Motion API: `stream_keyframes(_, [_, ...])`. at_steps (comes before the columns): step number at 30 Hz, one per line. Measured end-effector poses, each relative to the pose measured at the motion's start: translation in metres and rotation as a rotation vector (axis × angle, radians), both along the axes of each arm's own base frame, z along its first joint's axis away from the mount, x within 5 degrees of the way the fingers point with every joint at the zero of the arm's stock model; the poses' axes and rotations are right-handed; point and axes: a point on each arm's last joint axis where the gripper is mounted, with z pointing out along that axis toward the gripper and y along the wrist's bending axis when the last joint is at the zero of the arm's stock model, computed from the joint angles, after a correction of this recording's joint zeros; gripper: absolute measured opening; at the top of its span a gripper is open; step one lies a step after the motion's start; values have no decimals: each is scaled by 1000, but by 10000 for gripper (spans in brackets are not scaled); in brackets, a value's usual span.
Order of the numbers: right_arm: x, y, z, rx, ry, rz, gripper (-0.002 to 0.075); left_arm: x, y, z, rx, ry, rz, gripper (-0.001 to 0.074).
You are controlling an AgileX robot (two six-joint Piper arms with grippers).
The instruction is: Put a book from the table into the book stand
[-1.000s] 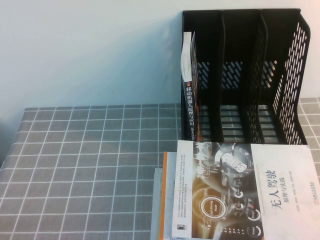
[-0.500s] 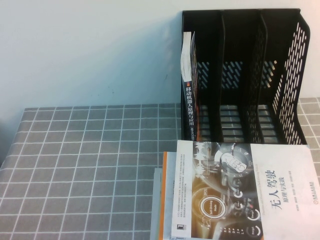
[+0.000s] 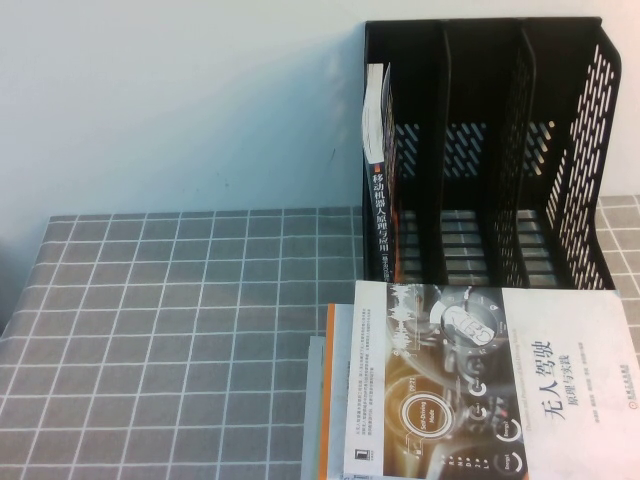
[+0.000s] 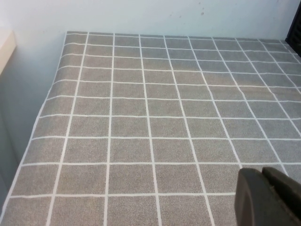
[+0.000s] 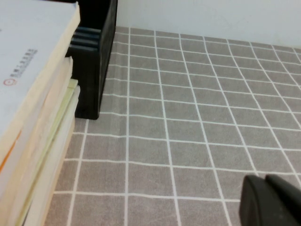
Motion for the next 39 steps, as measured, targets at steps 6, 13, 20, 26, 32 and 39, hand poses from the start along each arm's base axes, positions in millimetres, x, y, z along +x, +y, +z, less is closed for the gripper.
stream_keyframes(6, [0,0,0,33,-3,-12,-3,0,0,0,0,-1,0,-3])
stream_keyframes(13, [0,0,0,42,-6,-13,-3,0,0,0,0,-1,0,-3])
stream_keyframes(20, [0,1,0,70,-8,-11,-3,0,0,0,0,-1,0,-3])
stream_keyframes(26, [0,1,0,74,-8,-12,-3,0,0,0,0,0,0,-3])
stream_keyframes(32, [0,1,0,77,-8,-11,-3,0,0,0,-3,1,1,-3])
stream_keyframes(39, [0,1,0,78,-8,-11,-3,0,0,0,-3,1,1,-3])
